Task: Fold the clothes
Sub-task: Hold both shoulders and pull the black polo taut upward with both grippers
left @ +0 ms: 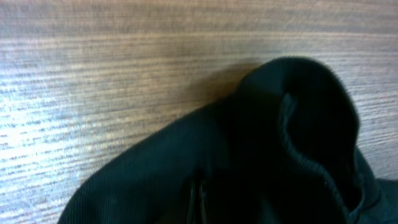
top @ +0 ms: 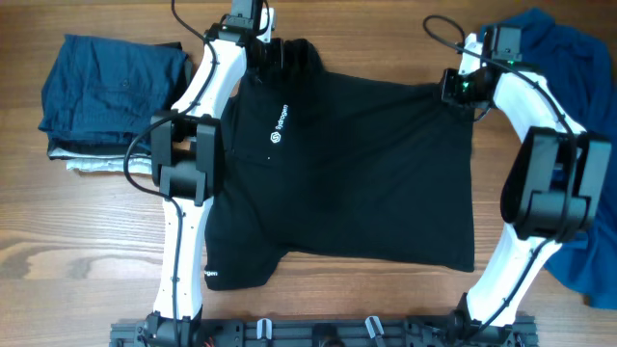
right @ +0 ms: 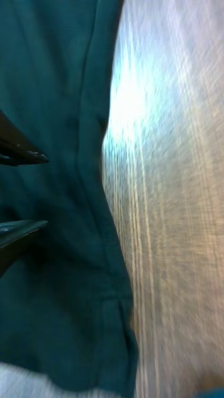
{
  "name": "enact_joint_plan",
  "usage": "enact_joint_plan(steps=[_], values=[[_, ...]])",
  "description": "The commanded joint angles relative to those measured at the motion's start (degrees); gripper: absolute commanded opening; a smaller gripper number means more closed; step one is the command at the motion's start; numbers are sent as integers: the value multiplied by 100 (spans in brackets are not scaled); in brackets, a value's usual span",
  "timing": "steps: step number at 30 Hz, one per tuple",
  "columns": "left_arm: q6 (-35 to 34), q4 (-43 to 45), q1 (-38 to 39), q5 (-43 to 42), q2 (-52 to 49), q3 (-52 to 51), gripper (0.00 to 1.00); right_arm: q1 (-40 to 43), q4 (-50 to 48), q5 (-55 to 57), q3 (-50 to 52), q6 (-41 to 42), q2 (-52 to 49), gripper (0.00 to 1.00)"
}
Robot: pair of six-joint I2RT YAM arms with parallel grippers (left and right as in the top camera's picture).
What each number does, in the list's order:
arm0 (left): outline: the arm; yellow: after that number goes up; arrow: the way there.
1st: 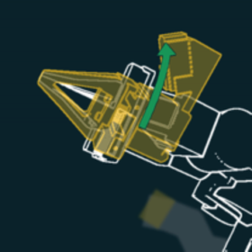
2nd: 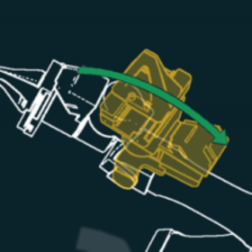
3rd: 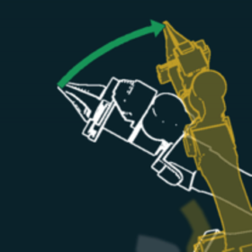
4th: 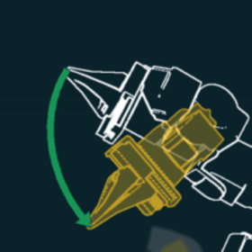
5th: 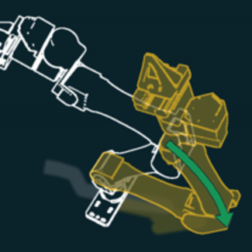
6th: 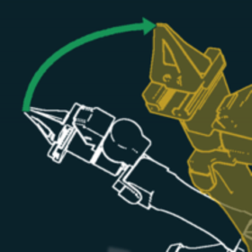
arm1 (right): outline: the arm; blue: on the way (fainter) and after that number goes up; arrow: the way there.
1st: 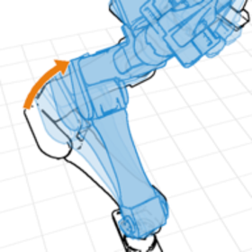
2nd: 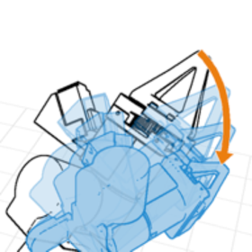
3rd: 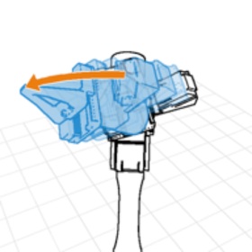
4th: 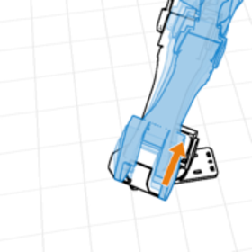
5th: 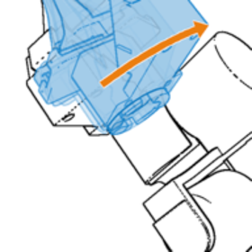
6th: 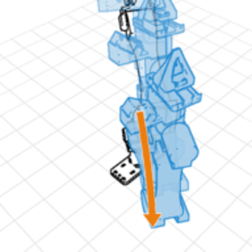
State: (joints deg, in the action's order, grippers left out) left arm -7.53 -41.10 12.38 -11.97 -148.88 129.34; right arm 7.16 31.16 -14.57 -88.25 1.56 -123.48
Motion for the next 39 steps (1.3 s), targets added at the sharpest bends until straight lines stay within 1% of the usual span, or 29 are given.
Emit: enact_joint_plan(steps=[1, 5, 10, 14, 15, 19, 21, 22, 24, 26, 29, 30, 32, 33, 34, 35, 36, 37, 38, 39], values=[[136, 85, 0, -105, 0, -2, 4, 7, -68, 184, -22, -195, -291, 34], [131, 74, -7, -55, -39, -2, 4, 11, -39, 319, -22, -140, -295, 39], [138, -90, -37, 608, -249, -2, 4, 20, -63, 317, -22, -138, -295, 43], [136, 4, -162, 920, -422, -2, 4, 20, -13, 319, -22, -140, -295, 49], [133, 20, -221, 933, -433, -2, 4, 20, -15, 319, -22, -144, -295, 53], [133, 39, -466, 1034, -511, -2, 4, 20, -52, 553, -22, -146, -295, 60], [133, 35, -605, 1034, -564, -2, 4, 20, -114, 579, -22, -155, -295, 72], [133, 17, -673, 1032, -592, -2, 4, 20, -170, 575, -26, -155, -295, 82], [133, 15, -756, 966, -619, -2, 4, 20, -221, 555, -90, -160, -256, 89], [136, 44, -785, 973, -549, 57, 4, 20, -168, 553, -238, -153, -105, 93], [105, 7, -765, 966, -223, 361, 4, 20, -44, 555, -544, -142, 236, 95], [63, -15, -741, 966, -33, 457, 4, 20, 15, 557, -651, -133, 387, 94], [46, -101, -678, 911, 282, 494, 4, 20, 111, 612, -691, -26, 638, 82], [46, -221, -625, 780, 407, 494, 4, 20, 229, 739, -691, 96, 721, 72], [46, -369, -564, 629, 474, 494, 4, 20, 376, 846, -691, 210, 752, 54], [48, -501, -507, 577, 494, 494, 4, 20, 501, 907, -691, 262, 752, 43], [46, -702, -424, 579, 492, 492, 4, 20, 675, 1019, -688, 378, 739, 21], [48, -896, -350, 581, 459, 492, 4, 20, 826, 1075, -688, 503, 706, 11], [48, -1036, -291, 581, 424, 481, 4, 20, 914, 1075, -688, 525, 688, 6], [52, -1263, -179, 614, 352, 479, 4, 20, 1036, 1075, -682, 527, 669, 4]])
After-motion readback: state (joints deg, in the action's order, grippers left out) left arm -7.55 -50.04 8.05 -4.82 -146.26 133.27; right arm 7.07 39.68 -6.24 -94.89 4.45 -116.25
